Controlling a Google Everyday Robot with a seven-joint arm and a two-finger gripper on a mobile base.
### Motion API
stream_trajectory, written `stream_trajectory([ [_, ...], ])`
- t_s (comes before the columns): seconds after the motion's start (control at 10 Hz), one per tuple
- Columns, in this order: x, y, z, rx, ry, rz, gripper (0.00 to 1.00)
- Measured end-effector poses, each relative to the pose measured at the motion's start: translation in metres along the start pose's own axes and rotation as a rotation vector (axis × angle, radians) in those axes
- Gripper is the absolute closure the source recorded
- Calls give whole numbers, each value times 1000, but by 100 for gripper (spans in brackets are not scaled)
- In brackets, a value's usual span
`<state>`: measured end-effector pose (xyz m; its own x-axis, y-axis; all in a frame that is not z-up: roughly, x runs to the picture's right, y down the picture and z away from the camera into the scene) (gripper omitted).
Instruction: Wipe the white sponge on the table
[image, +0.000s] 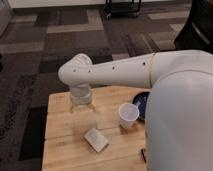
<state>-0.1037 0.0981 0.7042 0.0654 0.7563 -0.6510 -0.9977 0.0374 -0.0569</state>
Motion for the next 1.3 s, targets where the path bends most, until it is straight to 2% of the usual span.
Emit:
stream_trajectory([
  [1.0,0,0,-1,0,-5,-2,20],
  [1.3,11,13,6,-19,-44,-80,20],
])
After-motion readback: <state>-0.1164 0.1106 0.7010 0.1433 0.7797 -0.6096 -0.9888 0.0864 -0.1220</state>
